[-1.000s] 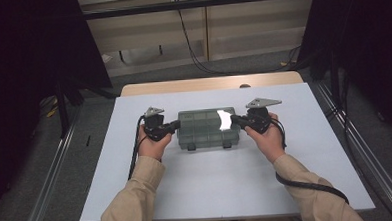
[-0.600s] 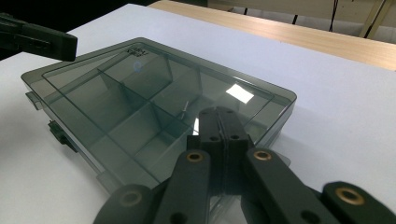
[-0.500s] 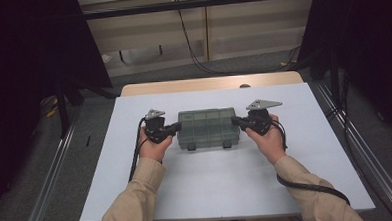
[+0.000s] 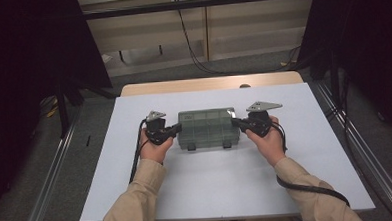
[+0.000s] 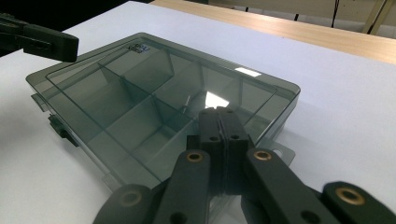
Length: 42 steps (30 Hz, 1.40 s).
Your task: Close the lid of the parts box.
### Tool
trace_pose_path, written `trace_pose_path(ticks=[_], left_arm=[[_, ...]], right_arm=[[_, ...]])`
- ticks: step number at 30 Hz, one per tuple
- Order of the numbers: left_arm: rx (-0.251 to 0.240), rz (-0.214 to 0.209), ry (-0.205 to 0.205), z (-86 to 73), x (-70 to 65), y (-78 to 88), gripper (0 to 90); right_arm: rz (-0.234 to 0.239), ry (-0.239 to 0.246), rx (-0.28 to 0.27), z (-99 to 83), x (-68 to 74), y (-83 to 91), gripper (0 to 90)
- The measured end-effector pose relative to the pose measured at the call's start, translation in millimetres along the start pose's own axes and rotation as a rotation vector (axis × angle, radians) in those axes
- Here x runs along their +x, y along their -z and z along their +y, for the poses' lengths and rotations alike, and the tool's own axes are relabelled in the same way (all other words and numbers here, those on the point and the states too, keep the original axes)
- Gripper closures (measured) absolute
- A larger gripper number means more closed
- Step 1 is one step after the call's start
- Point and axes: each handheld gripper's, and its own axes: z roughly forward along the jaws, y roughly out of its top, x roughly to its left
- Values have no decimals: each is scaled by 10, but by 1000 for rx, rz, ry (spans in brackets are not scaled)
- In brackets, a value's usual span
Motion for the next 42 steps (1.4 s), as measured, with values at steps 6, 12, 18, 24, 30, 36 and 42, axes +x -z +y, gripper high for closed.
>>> trace_pose_path(ticks=[6, 12, 18, 24, 30, 36, 42], left_arm=[[0, -1, 6, -30, 0, -9, 896], [0, -3, 7, -54, -3, -12, 896], [4, -3, 1, -69, 5, -14, 897], [3, -2, 9, -96, 4, -24, 897], [-2, -6, 13, -102, -2, -25, 897], [4, -18, 5, -107, -15, -27, 898], [1, -23, 3, -116, -23, -33, 900]], right_arm=[[-2, 4, 3, -26, 2, -5, 900], [1, -4, 3, -53, 12, -10, 900], [-1, -4, 2, -67, 15, -13, 900], [0, 2, 2, -93, 18, -24, 900], [4, -3, -2, -112, 26, -26, 900], [3, 5, -4, -125, 37, -24, 900], [1, 7, 0, -142, 52, -33, 900]])
